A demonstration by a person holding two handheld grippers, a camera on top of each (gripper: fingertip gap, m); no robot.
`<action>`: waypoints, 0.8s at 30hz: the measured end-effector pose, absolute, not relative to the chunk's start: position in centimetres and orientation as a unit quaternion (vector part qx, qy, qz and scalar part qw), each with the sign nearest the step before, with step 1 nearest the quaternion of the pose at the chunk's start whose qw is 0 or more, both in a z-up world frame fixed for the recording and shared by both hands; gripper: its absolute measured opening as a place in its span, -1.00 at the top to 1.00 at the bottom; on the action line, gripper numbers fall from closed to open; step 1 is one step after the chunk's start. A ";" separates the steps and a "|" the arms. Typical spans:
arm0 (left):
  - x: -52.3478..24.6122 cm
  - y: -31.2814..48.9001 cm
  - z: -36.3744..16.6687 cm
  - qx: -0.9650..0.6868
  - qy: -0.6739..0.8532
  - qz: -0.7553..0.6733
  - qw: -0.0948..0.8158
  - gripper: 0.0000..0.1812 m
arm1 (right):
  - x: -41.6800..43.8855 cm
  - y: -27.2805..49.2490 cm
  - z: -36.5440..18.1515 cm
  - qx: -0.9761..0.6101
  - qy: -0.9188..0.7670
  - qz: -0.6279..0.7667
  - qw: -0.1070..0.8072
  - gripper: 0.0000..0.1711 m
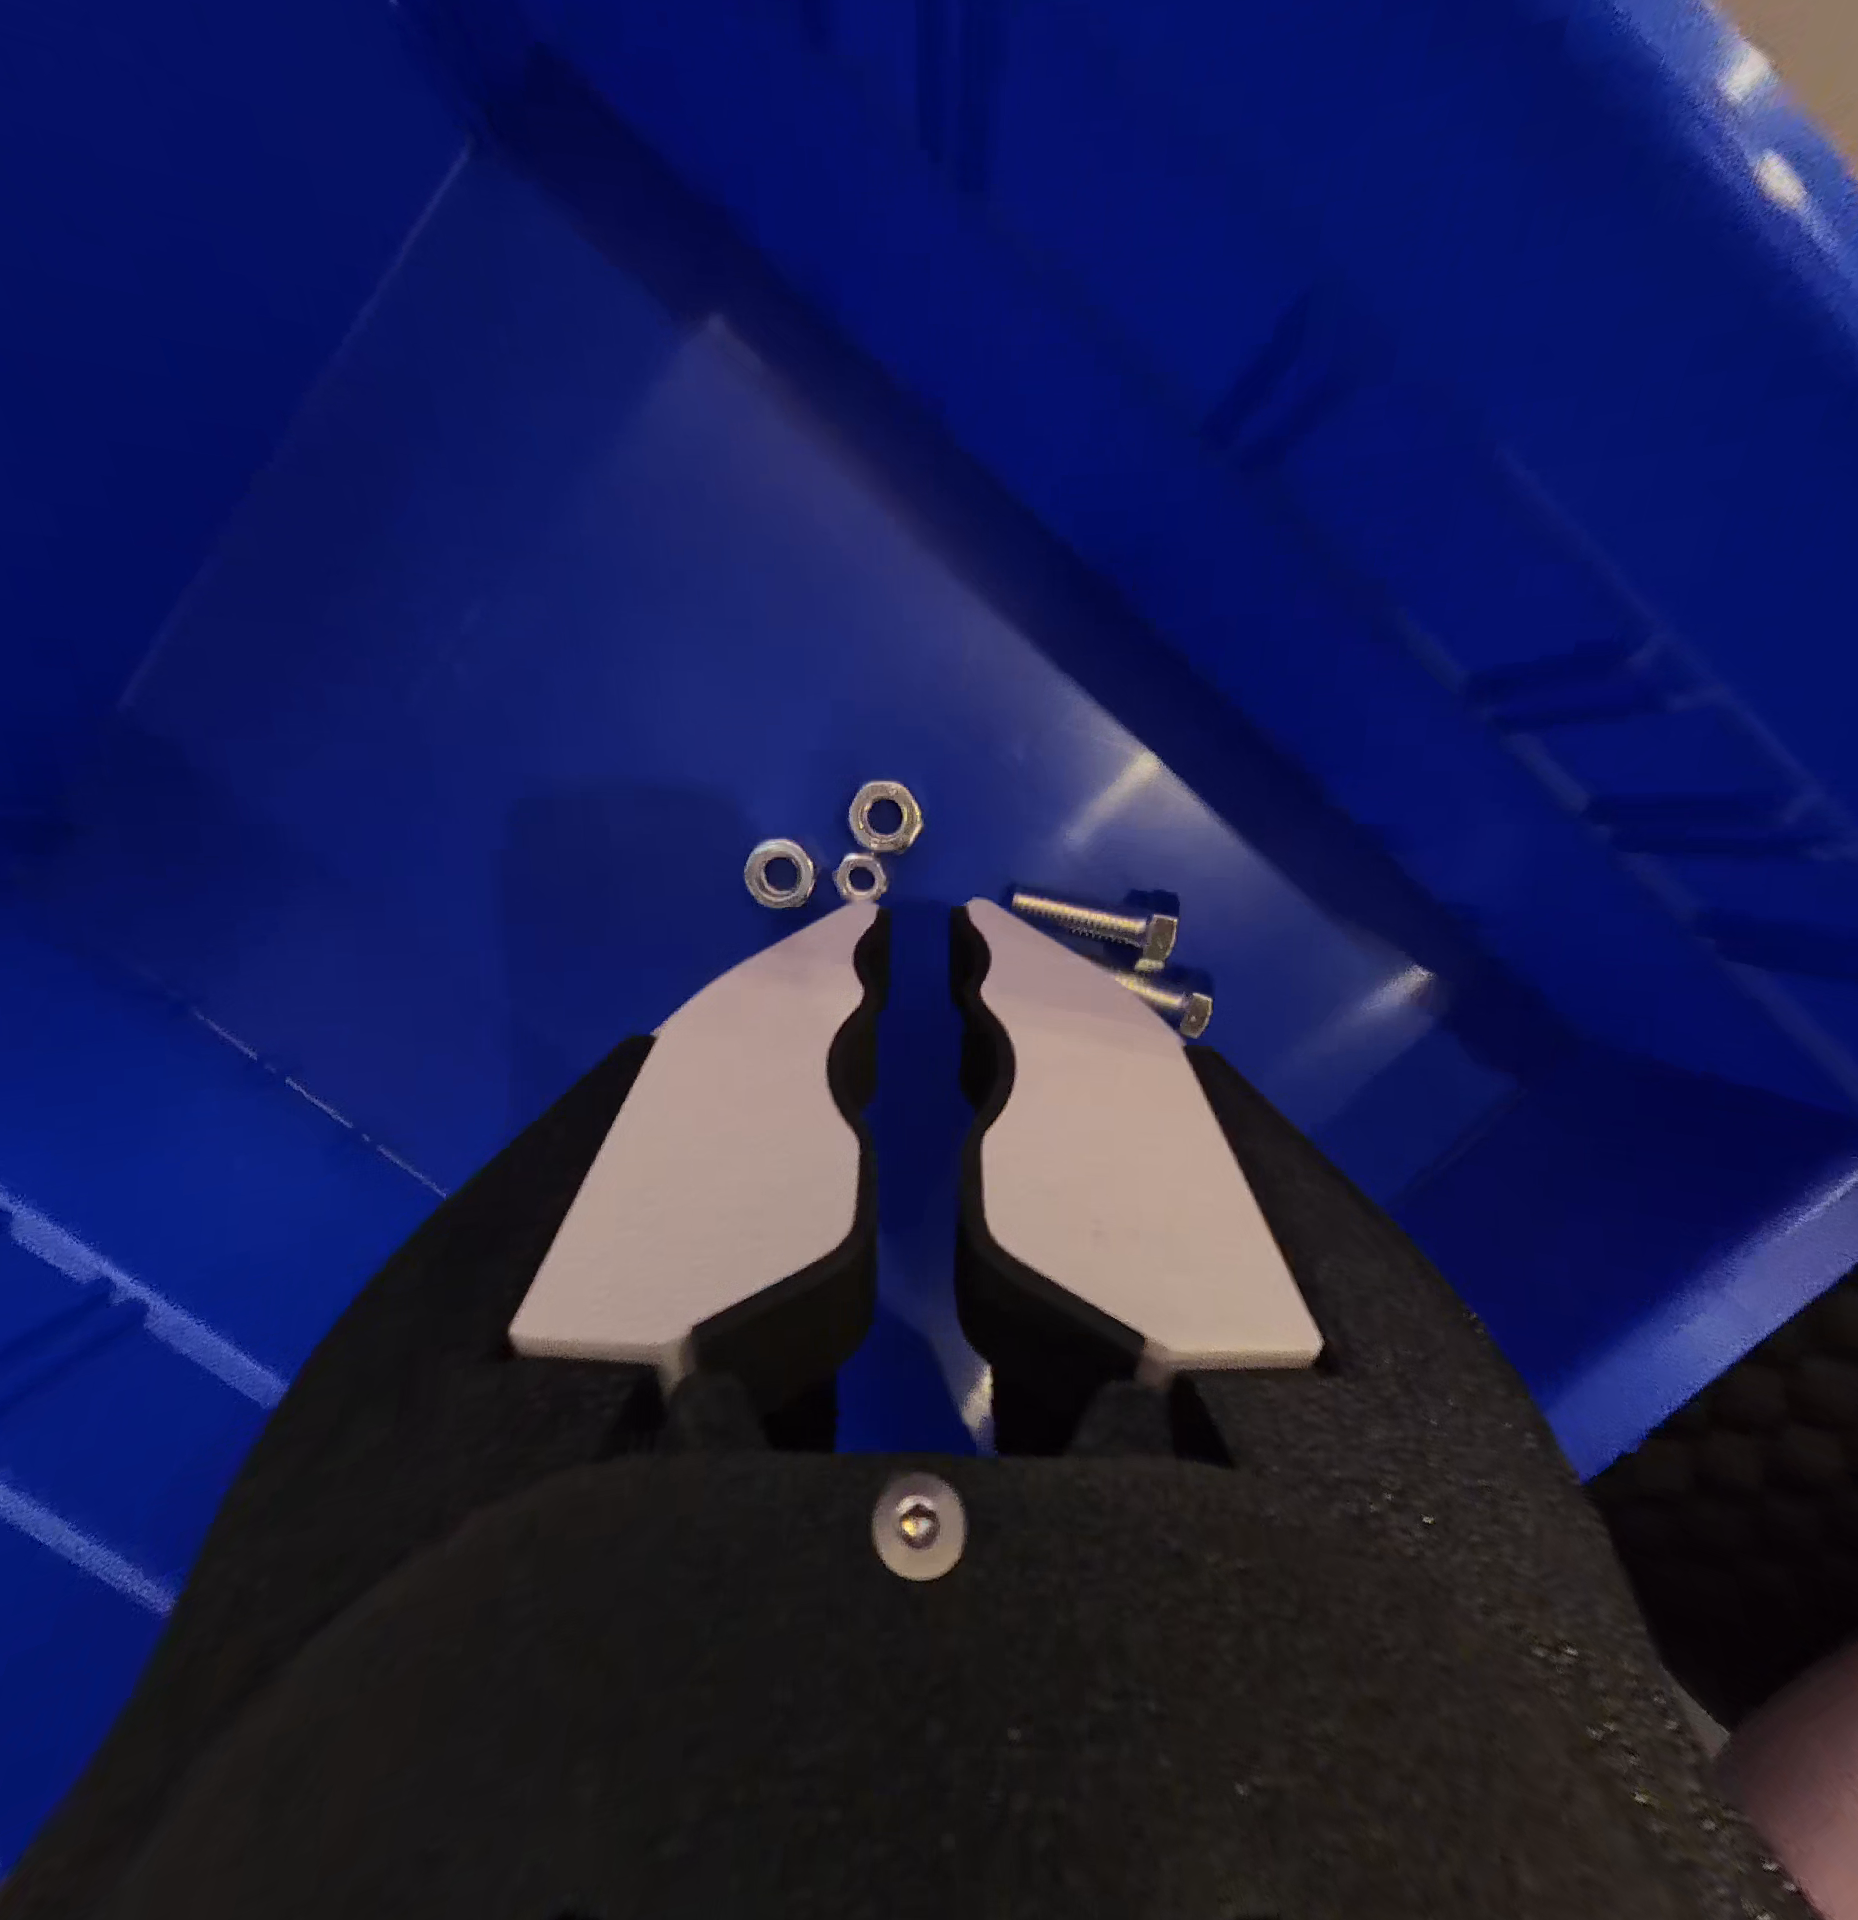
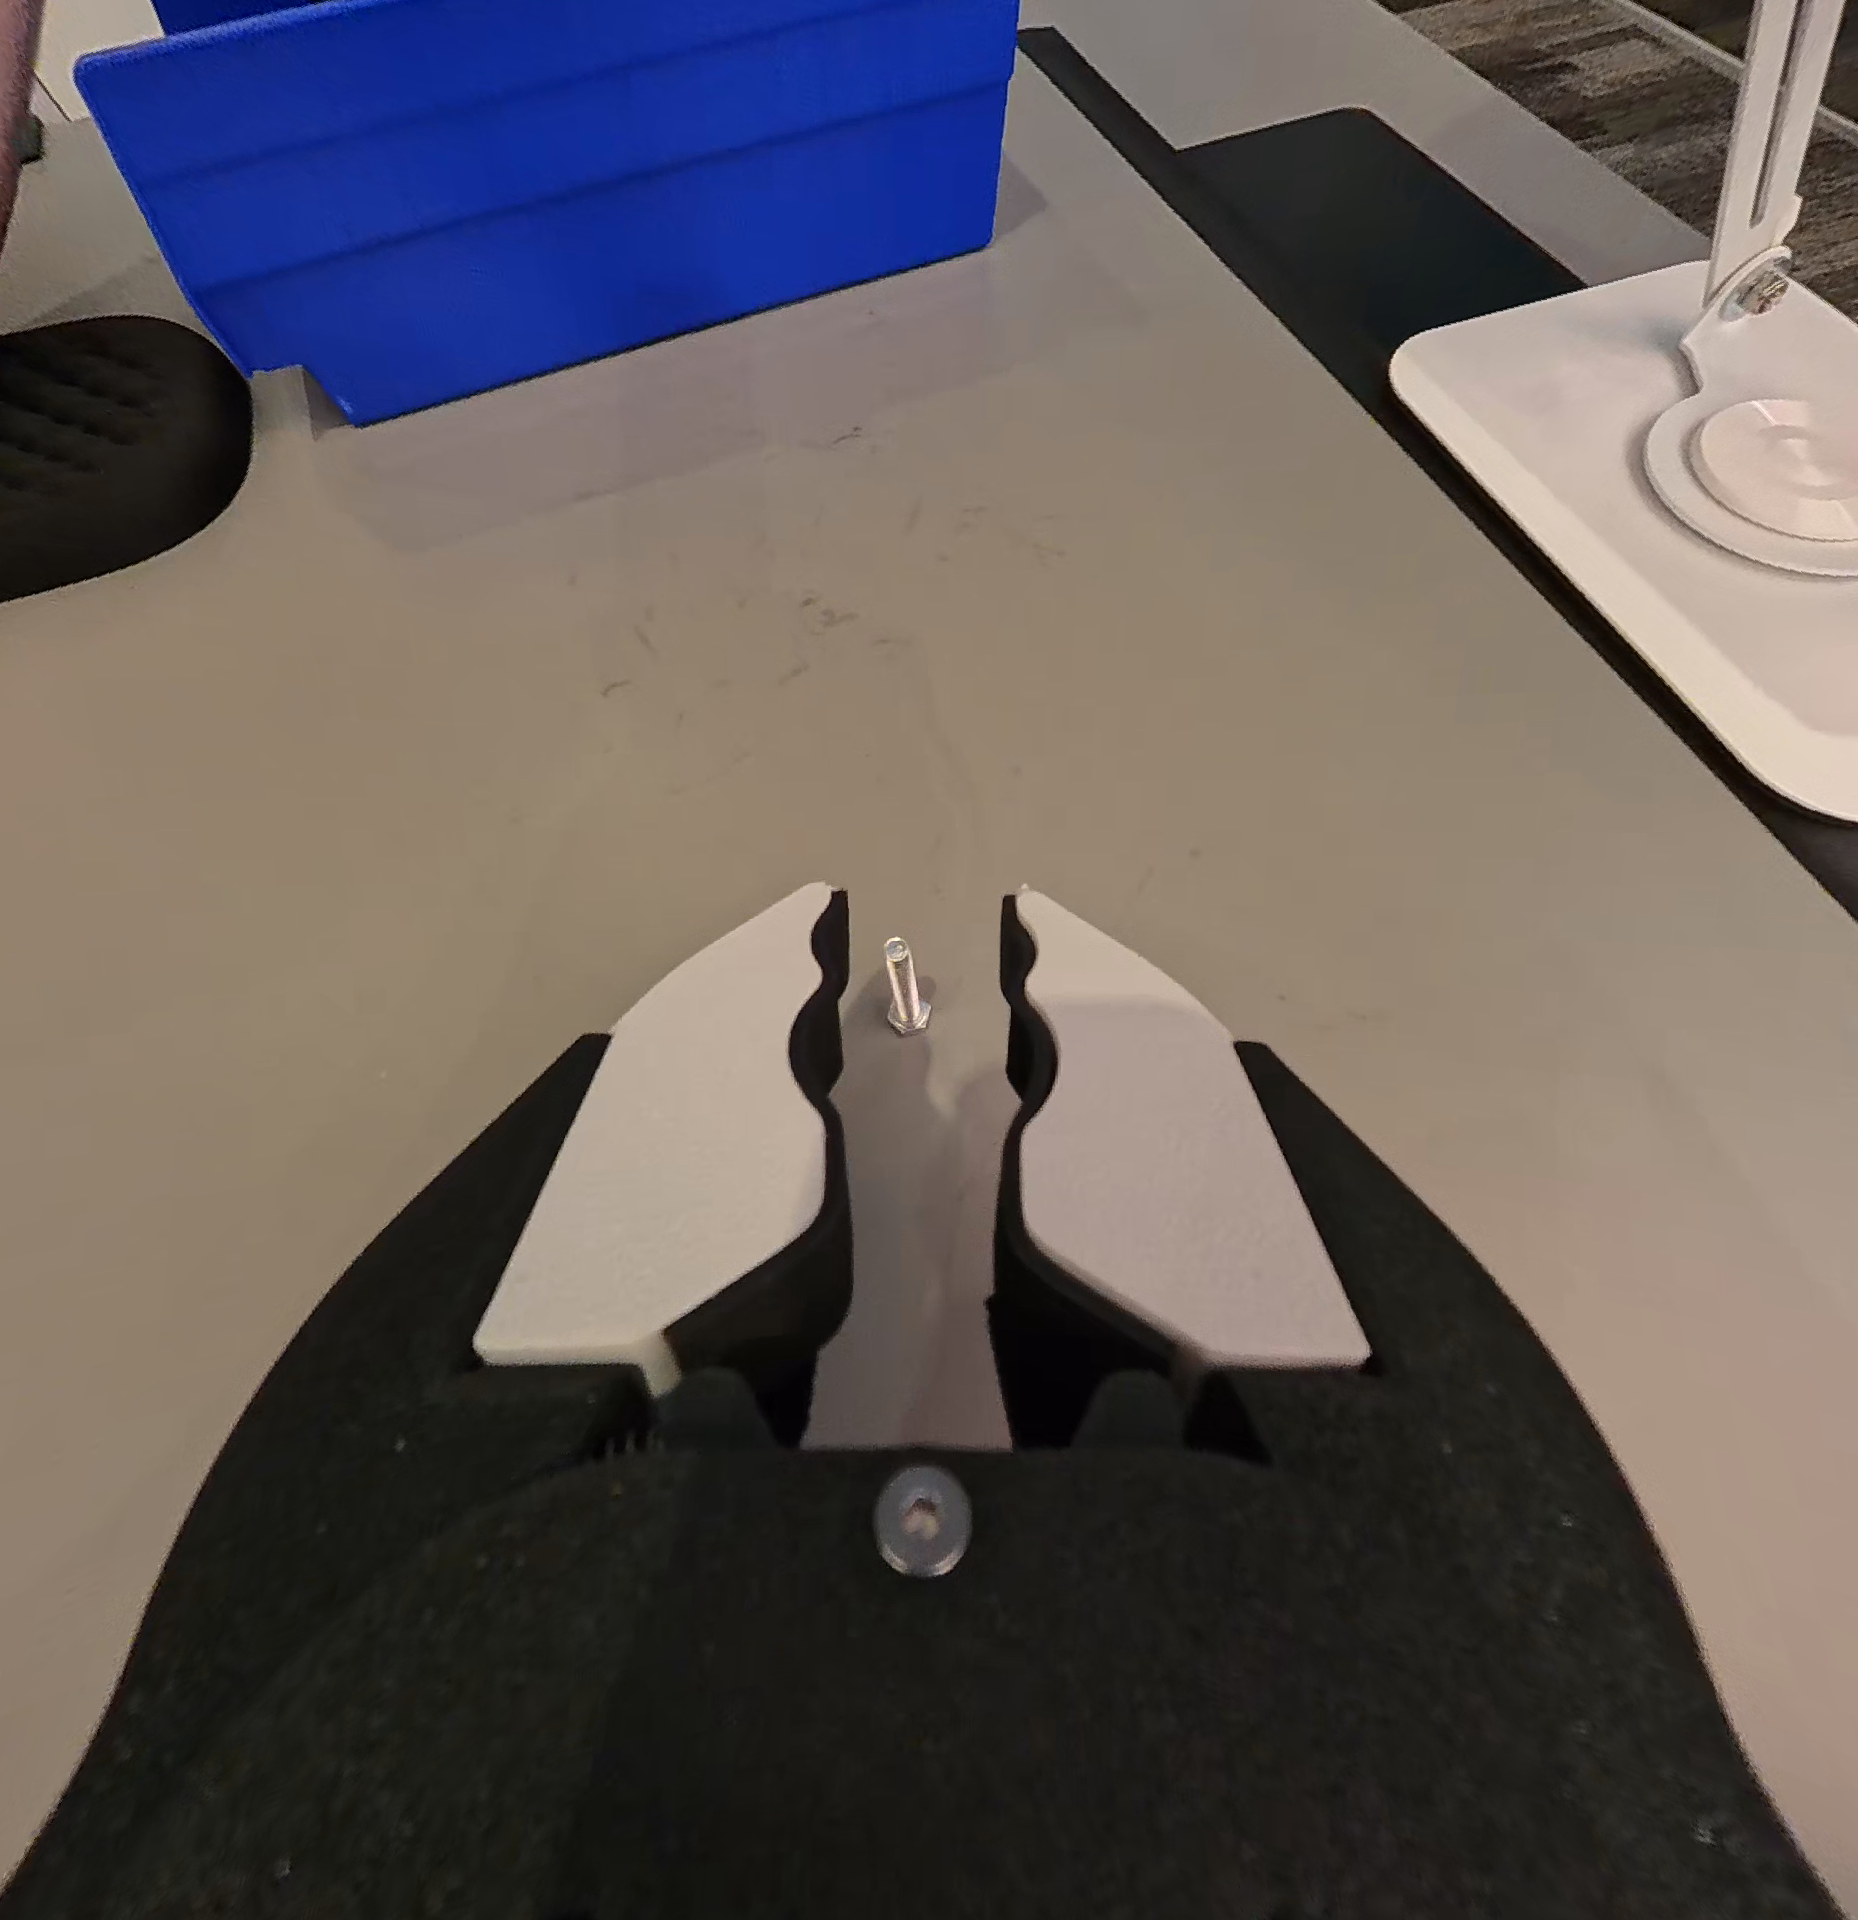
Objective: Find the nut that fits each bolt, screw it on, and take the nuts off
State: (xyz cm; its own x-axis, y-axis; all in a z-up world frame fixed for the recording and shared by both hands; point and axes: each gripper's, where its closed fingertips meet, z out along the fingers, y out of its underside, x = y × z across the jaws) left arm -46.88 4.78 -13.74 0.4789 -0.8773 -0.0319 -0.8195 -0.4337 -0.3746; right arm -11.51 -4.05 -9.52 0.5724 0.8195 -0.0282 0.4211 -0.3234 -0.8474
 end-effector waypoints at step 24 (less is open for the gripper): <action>-46.5 6.1 -14.9 -0.850 0.488 -0.087 0.175 0.85 | -12.0 -4.5 -10.2 -0.779 -0.416 0.231 0.408 0.69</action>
